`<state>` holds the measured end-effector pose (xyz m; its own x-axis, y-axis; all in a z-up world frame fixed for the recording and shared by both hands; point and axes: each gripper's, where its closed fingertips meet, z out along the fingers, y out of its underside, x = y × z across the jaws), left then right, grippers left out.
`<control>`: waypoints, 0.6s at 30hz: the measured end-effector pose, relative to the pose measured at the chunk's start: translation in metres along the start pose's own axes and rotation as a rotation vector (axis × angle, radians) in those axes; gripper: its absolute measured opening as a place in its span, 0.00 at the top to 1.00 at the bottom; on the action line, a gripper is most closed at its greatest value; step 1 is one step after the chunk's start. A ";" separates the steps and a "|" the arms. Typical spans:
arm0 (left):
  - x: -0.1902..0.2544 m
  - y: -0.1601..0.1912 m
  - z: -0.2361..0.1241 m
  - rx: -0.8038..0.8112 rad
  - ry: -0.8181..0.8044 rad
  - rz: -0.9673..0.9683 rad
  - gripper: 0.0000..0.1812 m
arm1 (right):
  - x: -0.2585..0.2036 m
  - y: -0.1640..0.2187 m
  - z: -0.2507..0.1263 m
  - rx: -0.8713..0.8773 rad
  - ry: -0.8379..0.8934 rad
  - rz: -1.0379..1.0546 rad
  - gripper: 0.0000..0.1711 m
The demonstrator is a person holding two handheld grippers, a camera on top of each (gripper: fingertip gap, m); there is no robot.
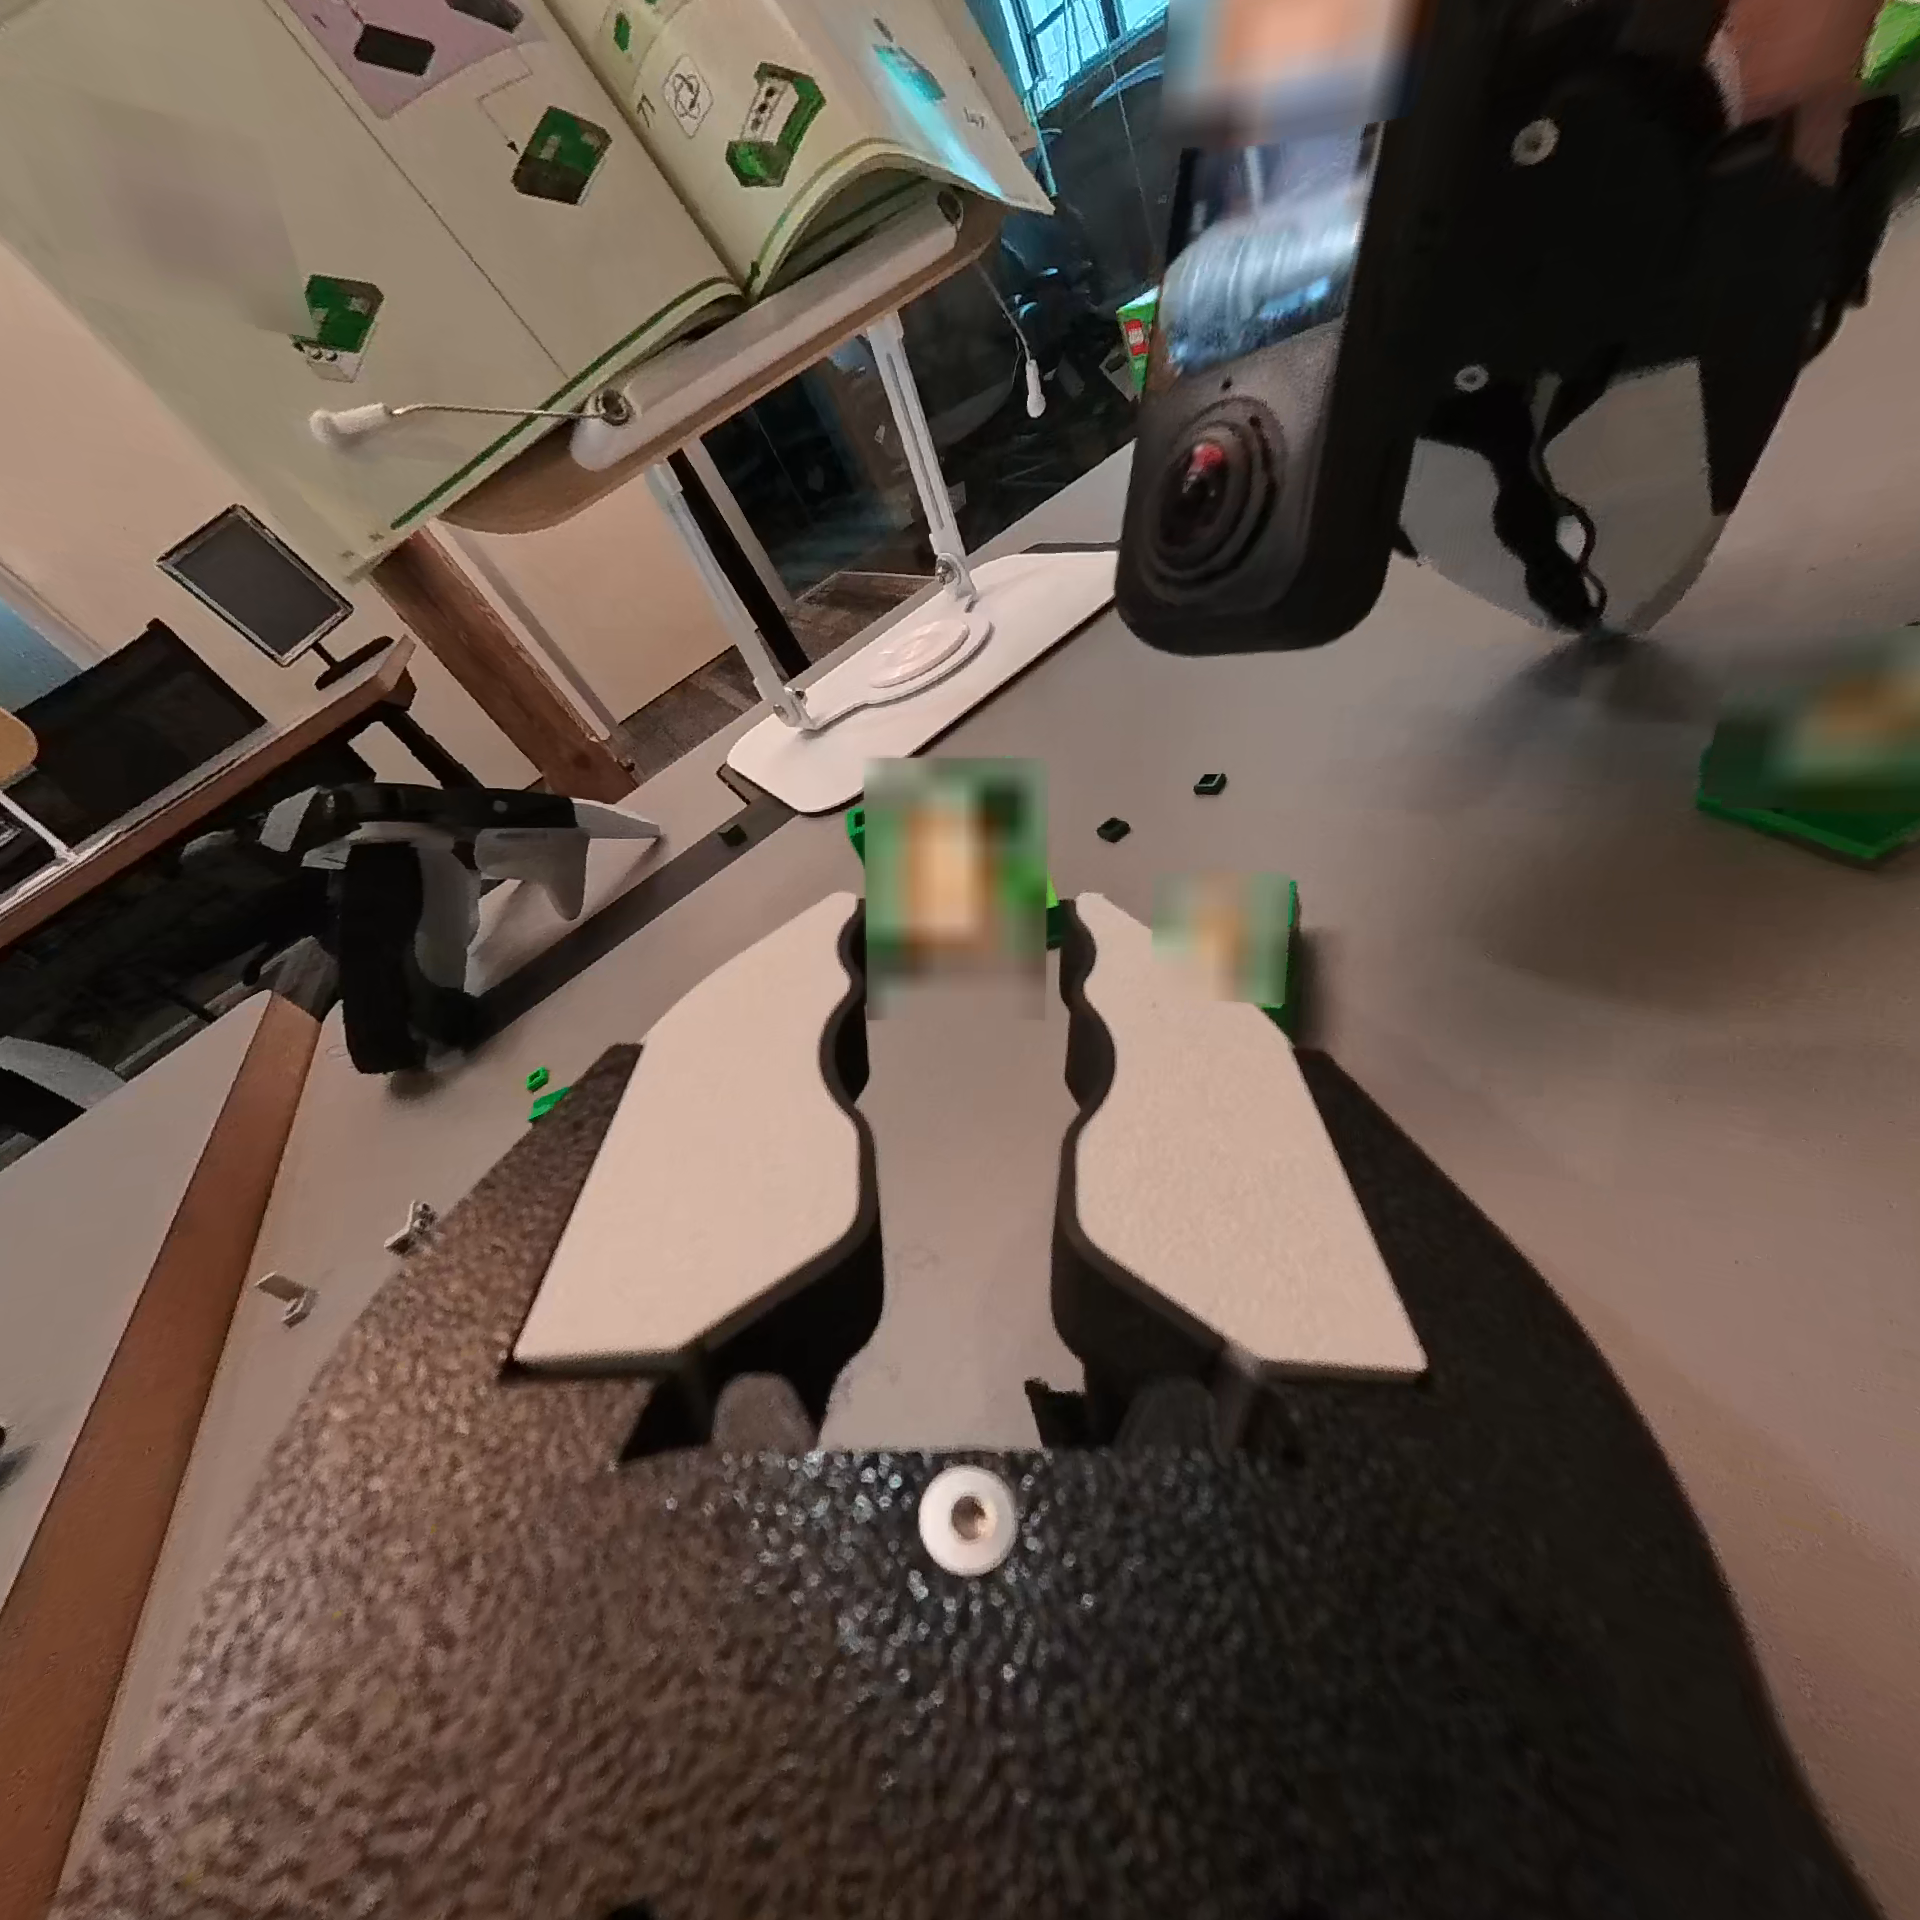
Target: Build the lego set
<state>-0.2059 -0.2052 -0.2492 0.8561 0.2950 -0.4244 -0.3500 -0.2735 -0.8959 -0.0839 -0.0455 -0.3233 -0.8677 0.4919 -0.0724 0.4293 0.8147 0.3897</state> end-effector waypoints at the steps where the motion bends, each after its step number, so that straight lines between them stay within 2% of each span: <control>1: 0.001 0.000 0.000 -0.001 0.002 0.001 0.81 | 0.002 -0.004 0.000 0.025 0.022 -0.003 0.94; 5: 0.001 0.001 0.000 -0.004 0.004 0.004 0.81 | 0.007 -0.006 -0.012 0.160 0.164 0.002 0.90; 8: 0.002 -0.001 -0.001 0.004 0.005 -0.002 0.81 | 0.000 -0.008 -0.024 0.427 0.193 0.106 0.90; 11: 0.004 -0.001 0.000 0.003 0.014 -0.001 0.81 | -0.007 -0.007 -0.018 0.675 0.204 0.203 0.87; 16: 0.006 0.000 0.001 -0.003 0.017 0.015 0.81 | -0.005 -0.002 -0.013 0.998 0.301 0.476 0.87; 18: 0.006 0.000 0.000 -0.003 0.017 0.012 0.81 | -0.006 0.001 -0.010 1.057 0.320 0.519 0.87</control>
<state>-0.2013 -0.2032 -0.2519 0.8581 0.2758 -0.4331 -0.3592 -0.2801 -0.8902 -0.0807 -0.0508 -0.3138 -0.4909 0.8569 0.1573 0.6064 0.4657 -0.6445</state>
